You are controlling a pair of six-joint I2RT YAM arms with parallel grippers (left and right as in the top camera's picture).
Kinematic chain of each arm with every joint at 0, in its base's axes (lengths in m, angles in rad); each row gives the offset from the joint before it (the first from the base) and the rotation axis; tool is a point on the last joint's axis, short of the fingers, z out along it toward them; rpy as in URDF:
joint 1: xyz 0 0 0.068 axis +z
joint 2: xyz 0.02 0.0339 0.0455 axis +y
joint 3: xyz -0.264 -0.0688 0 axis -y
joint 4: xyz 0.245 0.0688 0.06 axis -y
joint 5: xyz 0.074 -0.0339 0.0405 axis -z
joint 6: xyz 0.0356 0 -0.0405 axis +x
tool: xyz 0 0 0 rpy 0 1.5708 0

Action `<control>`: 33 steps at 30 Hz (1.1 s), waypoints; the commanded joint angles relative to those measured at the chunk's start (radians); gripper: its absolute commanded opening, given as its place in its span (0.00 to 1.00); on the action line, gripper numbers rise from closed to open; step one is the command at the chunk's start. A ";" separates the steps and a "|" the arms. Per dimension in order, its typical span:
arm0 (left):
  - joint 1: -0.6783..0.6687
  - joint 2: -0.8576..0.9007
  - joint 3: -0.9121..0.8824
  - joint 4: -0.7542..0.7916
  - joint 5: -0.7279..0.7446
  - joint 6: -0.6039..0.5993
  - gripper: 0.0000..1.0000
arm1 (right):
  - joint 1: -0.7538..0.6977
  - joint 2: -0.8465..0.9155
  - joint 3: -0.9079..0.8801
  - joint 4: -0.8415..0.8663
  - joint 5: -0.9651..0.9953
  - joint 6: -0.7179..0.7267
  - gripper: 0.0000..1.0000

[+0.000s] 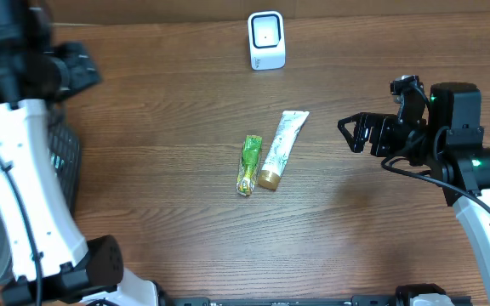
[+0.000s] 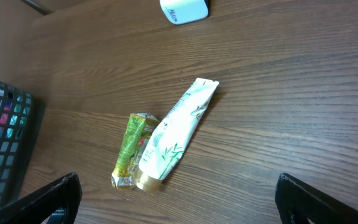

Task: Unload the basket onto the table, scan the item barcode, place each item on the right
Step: 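Reach into the basket and grasp the purple pad pack with left gripper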

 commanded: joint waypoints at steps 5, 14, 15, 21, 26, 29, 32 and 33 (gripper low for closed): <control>0.283 -0.013 0.182 -0.061 -0.003 -0.067 0.78 | 0.006 0.002 0.001 0.003 -0.015 -0.016 1.00; 0.570 0.010 0.068 -0.047 -0.014 -0.177 0.91 | 0.006 0.002 0.001 0.004 -0.003 -0.016 1.00; 0.581 0.014 0.038 -0.031 -0.018 -0.177 0.94 | 0.006 0.002 0.001 0.004 -0.003 -0.016 1.00; 0.597 0.029 -0.178 0.120 -0.009 -0.173 0.95 | 0.006 0.002 0.001 0.004 0.012 -0.016 1.00; 0.610 0.030 -0.369 0.274 0.048 -0.181 0.97 | 0.006 0.005 0.001 0.003 0.012 -0.016 1.00; 0.635 0.030 -0.479 0.377 0.075 -0.188 0.97 | 0.006 0.013 0.001 0.002 0.011 -0.016 1.00; 0.650 0.030 -0.578 0.473 0.087 -0.187 0.97 | 0.006 0.028 0.001 -0.002 0.011 -0.015 1.00; 0.653 0.030 -0.612 0.506 0.088 -0.186 0.97 | 0.006 0.033 0.001 -0.002 0.011 -0.015 1.00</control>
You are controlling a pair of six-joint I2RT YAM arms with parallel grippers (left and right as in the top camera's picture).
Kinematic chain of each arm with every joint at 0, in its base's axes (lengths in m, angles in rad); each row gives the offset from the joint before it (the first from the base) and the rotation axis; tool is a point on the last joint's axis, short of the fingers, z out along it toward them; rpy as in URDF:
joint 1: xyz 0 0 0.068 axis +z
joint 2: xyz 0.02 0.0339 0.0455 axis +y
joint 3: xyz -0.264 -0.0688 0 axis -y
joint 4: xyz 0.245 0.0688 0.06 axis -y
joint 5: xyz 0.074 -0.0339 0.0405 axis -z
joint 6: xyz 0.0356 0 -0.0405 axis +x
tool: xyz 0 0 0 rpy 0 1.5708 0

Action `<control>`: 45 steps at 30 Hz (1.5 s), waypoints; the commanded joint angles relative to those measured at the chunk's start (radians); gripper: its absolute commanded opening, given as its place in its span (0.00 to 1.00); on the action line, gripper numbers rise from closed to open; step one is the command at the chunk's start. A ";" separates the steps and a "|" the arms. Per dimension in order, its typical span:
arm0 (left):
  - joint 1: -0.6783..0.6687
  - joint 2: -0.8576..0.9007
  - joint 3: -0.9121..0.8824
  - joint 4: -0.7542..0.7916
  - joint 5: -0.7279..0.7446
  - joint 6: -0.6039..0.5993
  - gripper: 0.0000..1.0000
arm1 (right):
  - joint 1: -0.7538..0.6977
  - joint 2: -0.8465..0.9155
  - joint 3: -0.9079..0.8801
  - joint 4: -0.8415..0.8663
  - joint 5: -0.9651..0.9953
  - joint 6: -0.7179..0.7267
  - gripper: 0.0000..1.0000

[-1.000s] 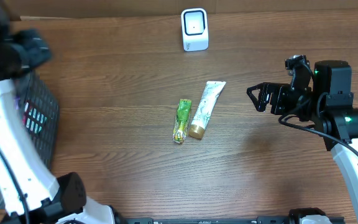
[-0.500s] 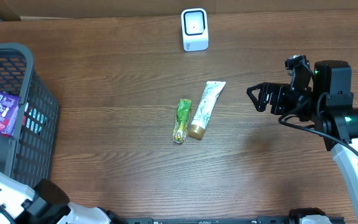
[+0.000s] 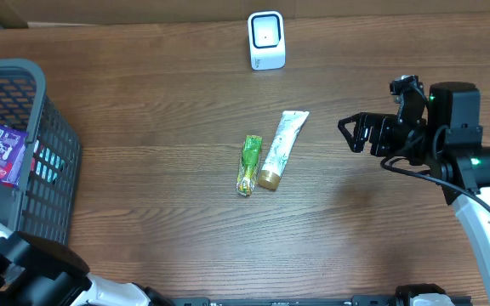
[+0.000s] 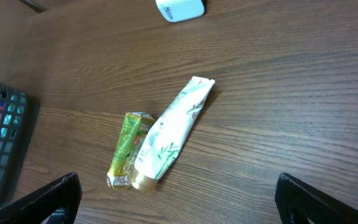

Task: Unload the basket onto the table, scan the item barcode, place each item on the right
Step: 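Reach into the basket and grasp the purple pad pack with left gripper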

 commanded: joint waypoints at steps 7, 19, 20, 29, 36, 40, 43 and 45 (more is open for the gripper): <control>0.021 0.002 -0.279 0.271 0.031 0.049 0.97 | 0.006 0.041 0.001 0.000 -0.001 -0.008 1.00; 0.021 0.126 -0.401 0.524 0.066 0.108 1.00 | 0.006 0.041 0.001 -0.009 -0.001 -0.007 1.00; 0.021 0.141 -0.401 0.536 0.066 0.102 1.00 | 0.006 0.041 0.001 -0.010 -0.002 -0.007 1.00; 0.020 0.244 -0.401 0.595 0.093 0.096 0.88 | 0.006 0.041 0.001 -0.031 -0.002 0.018 1.00; 0.020 0.248 -0.397 0.562 0.114 0.096 0.04 | 0.006 0.041 0.001 -0.031 -0.002 0.019 1.00; 0.020 0.227 -0.356 0.481 0.130 0.103 0.04 | 0.006 0.041 0.001 -0.032 -0.002 0.019 1.00; 0.021 0.180 -0.304 0.425 0.195 0.127 0.04 | 0.006 0.041 0.001 -0.031 -0.002 0.019 1.00; 0.021 0.133 -0.253 0.380 0.236 0.127 0.04 | 0.006 0.041 0.001 -0.031 -0.001 0.019 1.00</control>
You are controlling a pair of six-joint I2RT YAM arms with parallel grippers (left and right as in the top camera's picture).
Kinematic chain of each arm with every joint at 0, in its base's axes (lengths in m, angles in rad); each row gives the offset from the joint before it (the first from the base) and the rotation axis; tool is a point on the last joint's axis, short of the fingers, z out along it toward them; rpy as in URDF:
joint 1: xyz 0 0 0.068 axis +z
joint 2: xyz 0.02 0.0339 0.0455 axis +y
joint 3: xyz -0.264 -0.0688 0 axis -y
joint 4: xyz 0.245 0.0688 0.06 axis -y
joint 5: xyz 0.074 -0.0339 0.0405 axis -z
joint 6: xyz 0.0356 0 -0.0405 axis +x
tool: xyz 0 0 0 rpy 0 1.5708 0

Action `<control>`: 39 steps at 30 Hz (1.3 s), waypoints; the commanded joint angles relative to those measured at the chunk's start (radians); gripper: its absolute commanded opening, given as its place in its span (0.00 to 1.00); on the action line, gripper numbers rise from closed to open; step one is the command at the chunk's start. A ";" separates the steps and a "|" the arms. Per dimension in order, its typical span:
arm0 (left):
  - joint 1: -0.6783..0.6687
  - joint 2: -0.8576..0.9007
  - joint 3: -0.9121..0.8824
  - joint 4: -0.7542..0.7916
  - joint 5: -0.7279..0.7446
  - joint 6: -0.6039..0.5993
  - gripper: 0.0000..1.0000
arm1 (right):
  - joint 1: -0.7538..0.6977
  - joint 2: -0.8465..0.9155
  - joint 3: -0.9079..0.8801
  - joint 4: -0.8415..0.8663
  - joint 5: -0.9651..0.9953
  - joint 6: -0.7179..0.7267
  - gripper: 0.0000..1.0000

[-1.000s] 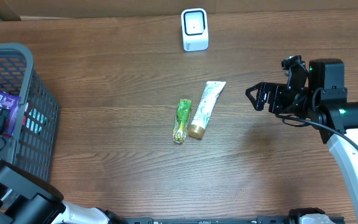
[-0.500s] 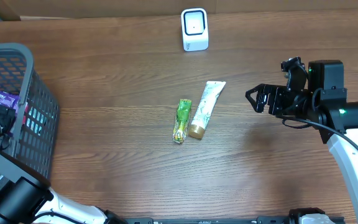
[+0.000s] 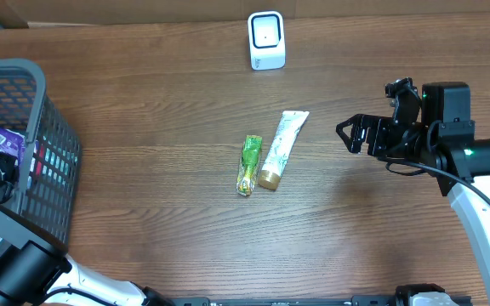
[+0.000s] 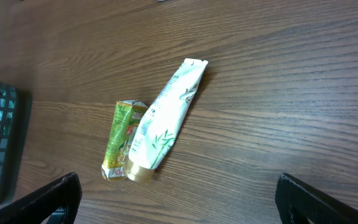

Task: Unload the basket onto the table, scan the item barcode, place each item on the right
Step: 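Reach into the basket and grasp the purple pad pack with left gripper, then place the purple pack beside the green bag, return left gripper to basket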

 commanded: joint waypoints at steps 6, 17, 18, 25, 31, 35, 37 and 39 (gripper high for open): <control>-0.013 -0.281 0.233 -0.188 0.072 0.077 0.04 | 0.006 -0.003 0.001 0.003 -0.002 0.003 1.00; -0.163 -0.625 0.264 -0.263 0.300 0.221 0.04 | 0.006 -0.003 0.001 0.019 -0.002 0.003 1.00; -0.212 -0.639 0.264 -0.294 0.301 0.240 0.04 | 0.006 -0.003 0.001 0.019 -0.002 0.003 1.00; -0.597 -0.590 0.216 -0.456 0.266 0.423 0.04 | 0.006 -0.003 0.001 0.018 -0.002 0.002 1.00; -0.859 -0.455 0.084 -0.482 0.156 0.520 0.05 | 0.006 -0.003 0.001 0.022 -0.002 0.002 1.00; -0.972 -0.317 0.017 -0.458 0.142 0.599 0.04 | 0.006 -0.003 0.001 0.021 -0.002 0.002 1.00; -1.014 -0.231 0.007 -0.449 0.143 0.631 0.04 | 0.006 -0.003 0.001 0.022 -0.002 0.002 1.00; -1.043 -0.159 0.007 -0.445 0.143 0.641 0.04 | 0.006 -0.003 0.001 0.022 -0.002 0.002 1.00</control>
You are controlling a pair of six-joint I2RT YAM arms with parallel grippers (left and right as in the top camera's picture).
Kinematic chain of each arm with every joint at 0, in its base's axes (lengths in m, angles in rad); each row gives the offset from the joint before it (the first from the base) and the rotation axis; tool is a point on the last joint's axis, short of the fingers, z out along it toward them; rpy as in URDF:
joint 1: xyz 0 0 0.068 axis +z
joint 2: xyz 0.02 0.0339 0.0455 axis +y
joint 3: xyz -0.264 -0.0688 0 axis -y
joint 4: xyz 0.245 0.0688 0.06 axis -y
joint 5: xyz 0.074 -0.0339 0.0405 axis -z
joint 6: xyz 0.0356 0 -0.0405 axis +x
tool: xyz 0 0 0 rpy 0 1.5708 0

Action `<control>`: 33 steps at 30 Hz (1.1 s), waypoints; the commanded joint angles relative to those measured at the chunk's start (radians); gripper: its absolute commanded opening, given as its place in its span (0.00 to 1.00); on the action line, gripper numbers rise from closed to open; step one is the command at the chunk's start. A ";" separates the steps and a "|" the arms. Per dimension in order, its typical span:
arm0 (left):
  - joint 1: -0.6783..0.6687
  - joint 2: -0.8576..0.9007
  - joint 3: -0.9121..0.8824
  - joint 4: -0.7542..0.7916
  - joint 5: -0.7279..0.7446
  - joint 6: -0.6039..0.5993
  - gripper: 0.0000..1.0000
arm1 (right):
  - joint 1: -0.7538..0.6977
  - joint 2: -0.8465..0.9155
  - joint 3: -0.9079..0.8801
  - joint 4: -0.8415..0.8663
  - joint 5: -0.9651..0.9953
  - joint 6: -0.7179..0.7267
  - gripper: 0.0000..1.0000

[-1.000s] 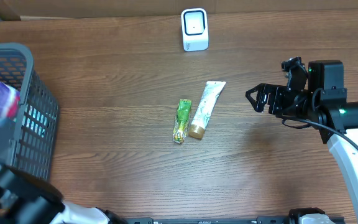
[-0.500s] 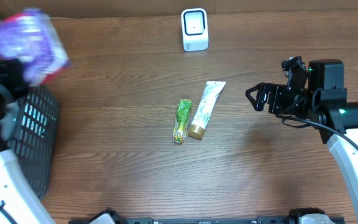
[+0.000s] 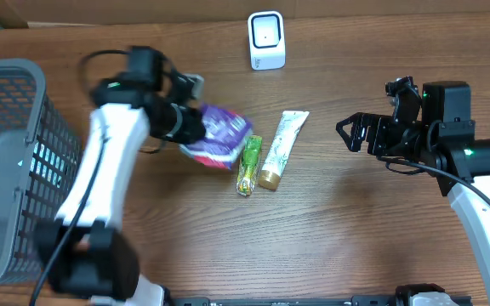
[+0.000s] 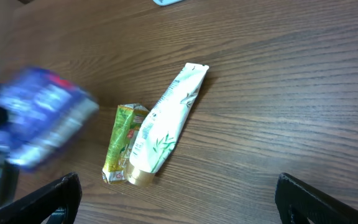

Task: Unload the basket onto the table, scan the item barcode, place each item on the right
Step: 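Place the purple pack beside the green bag, return left gripper to basket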

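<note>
A purple snack packet (image 3: 217, 136) hangs just left of the table's middle, with my left gripper (image 3: 185, 126) shut on its left end. In the right wrist view the purple packet (image 4: 42, 124) is a motion-blurred shape at the left. The white barcode scanner (image 3: 266, 40) stands at the back of the table, well beyond the packet. My right gripper (image 3: 353, 136) is open at the right with nothing between its fingers (image 4: 61, 198), facing the middle of the table.
A green sachet (image 3: 247, 164) and a white tube with a gold cap (image 3: 277, 150) lie side by side mid-table, right beside the held packet. A dark wire basket (image 3: 11, 170) fills the left edge. The brown table (image 3: 347, 238) has a raised back edge.
My left arm was down at the basket on the far left. Now it reaches over the table with the purple packet held next to the green sachet. The right arm has not moved.
First my left arm hung over the basket, covering it. Then the basket showed the purple packet lying inside. After that my left arm was at the packet in the basket. Now the packet is out, held over the table. Tube, sachet and scanner stayed put.
</note>
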 commanded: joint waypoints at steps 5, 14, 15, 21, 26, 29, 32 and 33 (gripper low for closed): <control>-0.070 0.242 -0.007 0.014 -0.014 0.052 0.04 | 0.006 -0.003 0.001 0.005 -0.001 -0.001 1.00; -0.069 0.247 0.079 -0.045 -0.018 -0.010 0.76 | 0.006 -0.003 0.001 0.006 -0.001 -0.001 1.00; -0.069 0.246 0.113 -0.070 -0.017 -0.021 0.76 | 0.006 -0.003 0.001 0.006 -0.001 -0.001 1.00; -0.056 0.214 0.492 -0.293 -0.011 -0.056 0.76 | 0.006 -0.003 0.001 -0.005 -0.001 -0.001 1.00; 0.010 0.158 0.755 -0.406 -0.043 -0.135 0.76 | 0.006 -0.003 0.001 -0.014 -0.001 -0.001 1.00; 0.104 0.105 0.871 -0.456 -0.094 -0.213 0.76 | 0.006 -0.003 0.001 -0.014 -0.001 -0.001 1.00; 0.238 0.037 0.899 -0.484 -0.146 -0.285 0.76 | 0.006 -0.003 0.001 -0.014 -0.001 -0.001 1.00; 0.323 0.006 0.899 -0.506 -0.174 -0.303 0.76 | 0.006 -0.003 0.001 -0.014 -0.001 -0.001 1.00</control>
